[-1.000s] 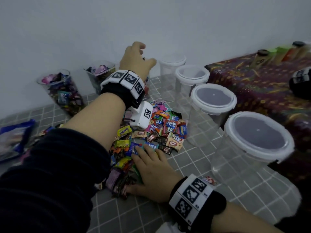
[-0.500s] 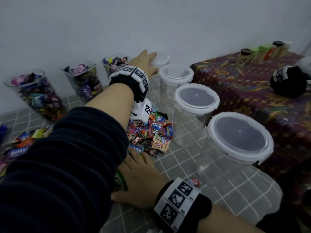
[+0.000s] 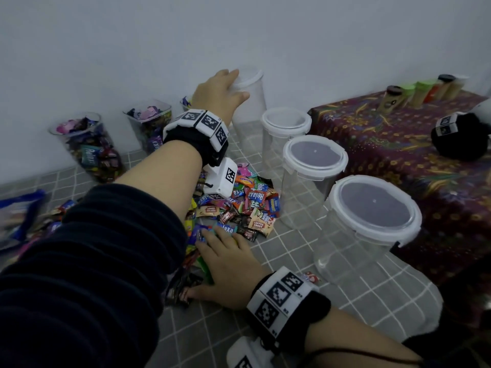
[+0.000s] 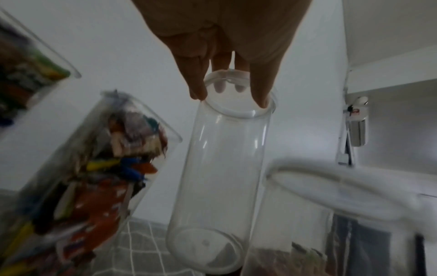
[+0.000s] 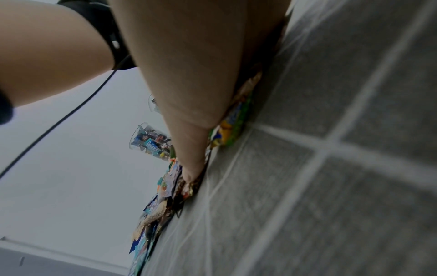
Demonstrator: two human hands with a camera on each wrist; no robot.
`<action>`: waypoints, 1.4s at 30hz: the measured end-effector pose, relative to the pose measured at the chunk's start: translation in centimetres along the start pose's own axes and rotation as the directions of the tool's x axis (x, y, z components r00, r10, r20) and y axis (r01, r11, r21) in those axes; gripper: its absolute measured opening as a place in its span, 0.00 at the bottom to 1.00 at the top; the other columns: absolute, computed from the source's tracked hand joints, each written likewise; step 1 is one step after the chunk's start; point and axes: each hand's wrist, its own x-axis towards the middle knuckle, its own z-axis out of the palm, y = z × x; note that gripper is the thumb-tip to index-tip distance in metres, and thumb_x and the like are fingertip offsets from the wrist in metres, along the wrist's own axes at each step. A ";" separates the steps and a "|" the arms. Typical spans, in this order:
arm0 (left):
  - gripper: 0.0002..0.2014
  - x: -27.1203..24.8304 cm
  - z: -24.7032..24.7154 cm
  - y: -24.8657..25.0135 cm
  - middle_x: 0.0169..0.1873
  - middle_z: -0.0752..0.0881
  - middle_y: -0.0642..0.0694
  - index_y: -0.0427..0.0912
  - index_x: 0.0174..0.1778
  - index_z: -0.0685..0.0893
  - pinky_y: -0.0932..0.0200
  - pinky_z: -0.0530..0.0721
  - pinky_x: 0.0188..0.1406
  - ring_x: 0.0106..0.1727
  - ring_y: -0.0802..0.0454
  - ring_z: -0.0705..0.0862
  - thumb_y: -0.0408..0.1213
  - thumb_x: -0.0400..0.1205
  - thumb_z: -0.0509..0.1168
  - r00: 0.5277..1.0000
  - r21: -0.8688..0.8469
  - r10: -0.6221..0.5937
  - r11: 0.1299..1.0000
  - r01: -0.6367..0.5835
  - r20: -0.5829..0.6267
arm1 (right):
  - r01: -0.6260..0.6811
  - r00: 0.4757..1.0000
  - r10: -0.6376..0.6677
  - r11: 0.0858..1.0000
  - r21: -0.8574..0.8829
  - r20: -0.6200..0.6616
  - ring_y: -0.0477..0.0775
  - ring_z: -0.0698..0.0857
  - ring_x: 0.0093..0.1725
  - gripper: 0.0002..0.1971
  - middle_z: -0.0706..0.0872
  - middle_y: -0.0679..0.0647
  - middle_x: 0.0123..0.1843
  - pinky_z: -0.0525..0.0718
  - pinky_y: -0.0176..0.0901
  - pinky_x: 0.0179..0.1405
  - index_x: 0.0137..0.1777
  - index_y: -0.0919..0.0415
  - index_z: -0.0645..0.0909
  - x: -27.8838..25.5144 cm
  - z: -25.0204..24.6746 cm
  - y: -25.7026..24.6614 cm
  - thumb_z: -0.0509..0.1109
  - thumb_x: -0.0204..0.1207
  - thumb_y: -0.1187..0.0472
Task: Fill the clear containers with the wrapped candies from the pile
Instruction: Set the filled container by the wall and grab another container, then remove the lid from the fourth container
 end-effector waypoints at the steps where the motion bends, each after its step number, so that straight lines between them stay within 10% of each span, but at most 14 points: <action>1: 0.27 -0.4 -0.9 0.2 0.77 0.70 0.45 0.43 0.76 0.72 0.60 0.64 0.76 0.77 0.49 0.69 0.44 0.80 0.66 1.000 -0.018 0.013 1.000 -0.014 -0.026 | -0.001 1.000 0.002 1.000 -0.005 0.013 0.53 0.38 0.83 0.45 0.43 0.51 0.86 0.37 0.59 0.81 0.84 0.55 0.46 0.0 -0.1 0.0 0.58 0.76 0.32; 10: 0.26 -7.8 -10.5 0.7 0.74 0.74 0.46 0.45 0.72 0.77 0.77 0.66 0.68 0.68 0.64 0.72 0.43 0.78 0.70 0.974 -0.093 0.093 0.989 -0.114 -0.207 | -0.026 0.998 0.029 0.998 -0.053 0.060 0.51 0.37 0.83 0.45 0.40 0.49 0.86 0.38 0.57 0.81 0.84 0.53 0.44 -0.2 -0.6 -0.4 0.56 0.76 0.31; 17: 0.24 -19.4 -17.2 0.3 0.60 0.82 0.64 0.60 0.61 0.80 0.75 0.80 0.54 0.57 0.62 0.83 0.49 0.68 0.73 0.989 -0.262 0.008 0.964 -0.048 -0.150 | -0.034 0.998 0.038 0.997 -0.076 0.055 0.51 0.39 0.84 0.44 0.41 0.48 0.86 0.41 0.58 0.82 0.84 0.52 0.44 -0.1 -0.7 -0.5 0.55 0.76 0.31; 20: 0.22 -24.1 -18.8 -0.9 0.58 0.83 0.70 0.71 0.55 0.84 0.60 0.81 0.63 0.61 0.68 0.82 0.57 0.63 0.71 0.997 -0.254 -0.035 0.967 0.016 -0.069 | -0.038 0.997 0.043 0.996 -0.084 0.061 0.51 0.39 0.84 0.44 0.41 0.49 0.86 0.41 0.57 0.82 0.84 0.52 0.43 -0.3 -0.8 -0.7 0.53 0.76 0.30; 23: 0.22 -27.6 -19.5 -2.2 0.60 0.79 0.74 0.82 0.54 0.78 0.63 0.76 0.68 0.65 0.74 0.77 0.61 0.63 0.69 0.999 -0.155 -0.051 0.987 0.052 0.011 | -0.054 0.994 0.065 0.992 -0.117 0.088 0.52 0.37 0.84 0.43 0.39 0.50 0.85 0.40 0.57 0.81 0.84 0.53 0.42 -0.4 -1.1 -1.0 0.52 0.77 0.30; 29: 0.32 -31.6 -18.5 -4.1 0.68 0.77 0.57 0.53 0.67 0.76 0.79 0.65 0.69 0.67 0.83 0.68 0.60 0.67 0.65 0.999 0.056 0.020 0.998 -0.018 -0.041 | -0.098 0.991 0.109 0.986 -0.132 0.081 0.52 0.38 0.84 0.42 0.39 0.49 0.86 0.41 0.56 0.81 0.84 0.52 0.42 -0.6 -1.3 -1.7 0.53 0.78 0.31; 35: 0.31 -33.0 -17.0 -5.5 0.70 0.73 0.59 0.51 0.70 0.74 0.78 0.63 0.70 0.70 0.78 0.68 0.55 0.70 0.68 0.994 0.084 0.081 0.994 -0.074 -0.079 | -0.166 0.982 0.172 0.983 -0.082 0.071 0.53 0.41 0.84 0.42 0.42 0.50 0.86 0.42 0.58 0.80 0.84 0.52 0.44 -0.4 -1.2 -2.4 0.56 0.78 0.33; 42: 0.47 -33.6 -16.6 -5.1 0.77 0.62 0.68 0.77 0.72 0.54 0.62 0.71 0.70 0.77 0.69 0.63 0.61 0.61 0.76 0.980 -0.232 -0.194 0.956 0.178 -0.051 | -0.039 0.977 0.064 0.992 0.122 -0.205 0.51 0.50 0.83 0.35 0.51 0.52 0.85 0.48 0.55 0.81 0.82 0.55 0.56 -1.0 -3.1 -5.2 0.63 0.79 0.43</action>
